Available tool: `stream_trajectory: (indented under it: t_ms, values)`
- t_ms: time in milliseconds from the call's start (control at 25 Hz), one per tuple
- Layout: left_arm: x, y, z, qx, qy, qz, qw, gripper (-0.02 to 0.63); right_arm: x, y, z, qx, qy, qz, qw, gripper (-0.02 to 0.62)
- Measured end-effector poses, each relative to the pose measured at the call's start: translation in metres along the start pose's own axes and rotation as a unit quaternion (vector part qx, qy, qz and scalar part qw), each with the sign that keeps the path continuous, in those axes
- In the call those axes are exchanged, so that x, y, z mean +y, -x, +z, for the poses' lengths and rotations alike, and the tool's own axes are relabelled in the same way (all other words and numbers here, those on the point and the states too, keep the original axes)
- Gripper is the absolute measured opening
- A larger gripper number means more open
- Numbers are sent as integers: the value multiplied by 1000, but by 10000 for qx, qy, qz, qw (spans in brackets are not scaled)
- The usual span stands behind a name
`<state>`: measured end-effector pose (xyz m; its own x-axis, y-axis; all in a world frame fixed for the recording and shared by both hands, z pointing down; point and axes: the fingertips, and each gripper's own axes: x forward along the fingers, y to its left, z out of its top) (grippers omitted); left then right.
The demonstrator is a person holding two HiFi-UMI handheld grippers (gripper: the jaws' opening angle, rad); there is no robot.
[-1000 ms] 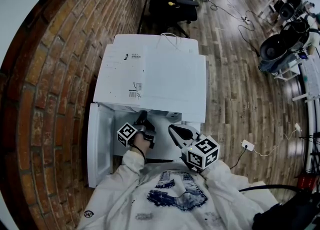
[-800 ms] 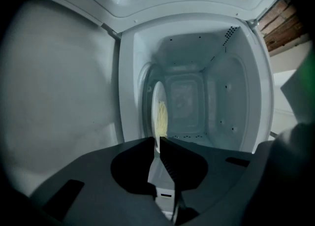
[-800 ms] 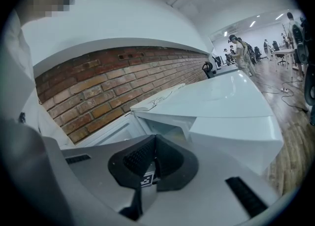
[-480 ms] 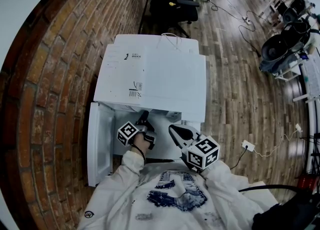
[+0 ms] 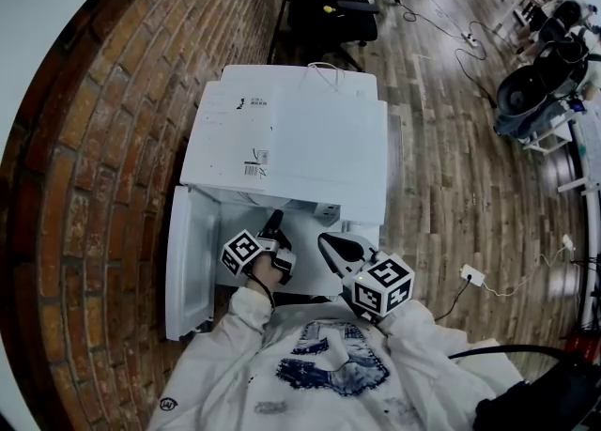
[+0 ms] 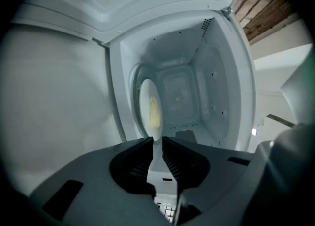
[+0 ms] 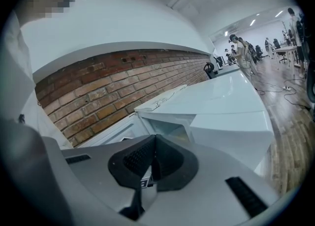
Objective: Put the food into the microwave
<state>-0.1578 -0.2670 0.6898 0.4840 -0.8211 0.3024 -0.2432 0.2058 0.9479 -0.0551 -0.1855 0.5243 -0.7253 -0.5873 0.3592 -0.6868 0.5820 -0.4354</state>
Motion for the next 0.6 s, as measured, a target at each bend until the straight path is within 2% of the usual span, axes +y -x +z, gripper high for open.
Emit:
stream_trajectory:
  t_ms: [240,360,480,600]
  values:
    - [-28,20,-8,123,-869,-141,9960,54,6,6,-3,-101,-37,133,9999,14]
    - [-43,34,-15,178,-1362,-204,9903,17,8,10,-2,-175,-41,166,9997,14]
    - [-62,50,-18,135,-2015,-243,9791,8,11,12,-1,-228,-42,216,9995,14]
    - [-84,67,-20,13,-2768,-214,9607,8,14,15,0,-281,-27,236,9993,14]
